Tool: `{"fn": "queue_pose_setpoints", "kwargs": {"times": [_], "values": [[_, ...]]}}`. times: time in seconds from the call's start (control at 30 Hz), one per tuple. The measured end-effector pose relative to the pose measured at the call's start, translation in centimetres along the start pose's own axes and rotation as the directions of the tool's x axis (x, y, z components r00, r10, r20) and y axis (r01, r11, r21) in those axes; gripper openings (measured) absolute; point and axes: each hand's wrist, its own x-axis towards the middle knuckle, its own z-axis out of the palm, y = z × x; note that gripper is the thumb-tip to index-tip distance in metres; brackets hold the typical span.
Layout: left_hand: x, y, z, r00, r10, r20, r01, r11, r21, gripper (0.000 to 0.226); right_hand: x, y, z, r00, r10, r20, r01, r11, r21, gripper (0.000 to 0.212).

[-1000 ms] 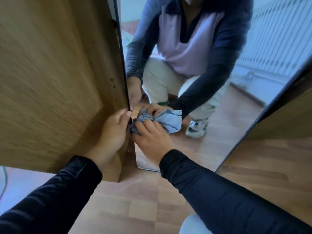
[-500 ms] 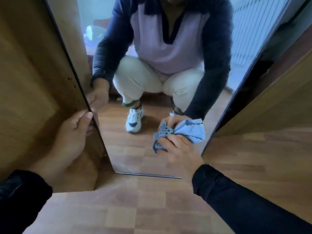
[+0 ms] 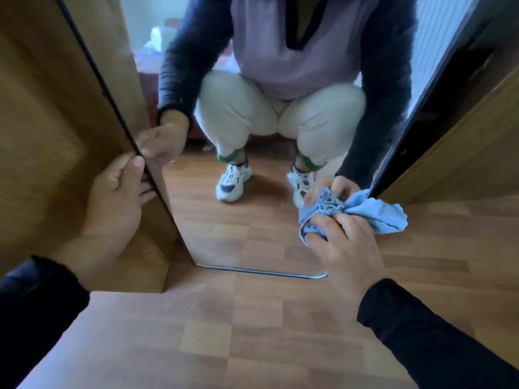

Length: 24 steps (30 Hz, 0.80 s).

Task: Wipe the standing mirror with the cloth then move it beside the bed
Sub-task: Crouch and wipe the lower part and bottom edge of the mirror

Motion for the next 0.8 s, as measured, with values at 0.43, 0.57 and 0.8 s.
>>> {"fn": "queue_pose_setpoints", "kwargs": {"times": [0.43, 0.57, 0.8], "values": [[-1.0, -1.4, -1.5, 0.986, -0.083, 0.142, 0.075, 0.995, 0.058, 0.039, 2.3, -6.3, 3.3, 0.997, -0.072, -0.014, 0.073, 0.990, 0.119, 0.045], [-1.2, -2.5, -1.9, 0.978, -0.105, 0.180, 0.092, 0.993, 0.080, 0.040, 0.7, -4.3, 2.6, 0.998, -0.039, -0.047, 0.041, 0.999, 0.032, 0.033], [-1.1, -3.6, -1.0, 0.987, -0.124, 0.101, 0.126, 0.992, -0.012, 0.028, -1.2, -3.7, 3.0, 0.995, -0.051, 0.089, 0.049, 0.998, 0.029, 0.049]]}}
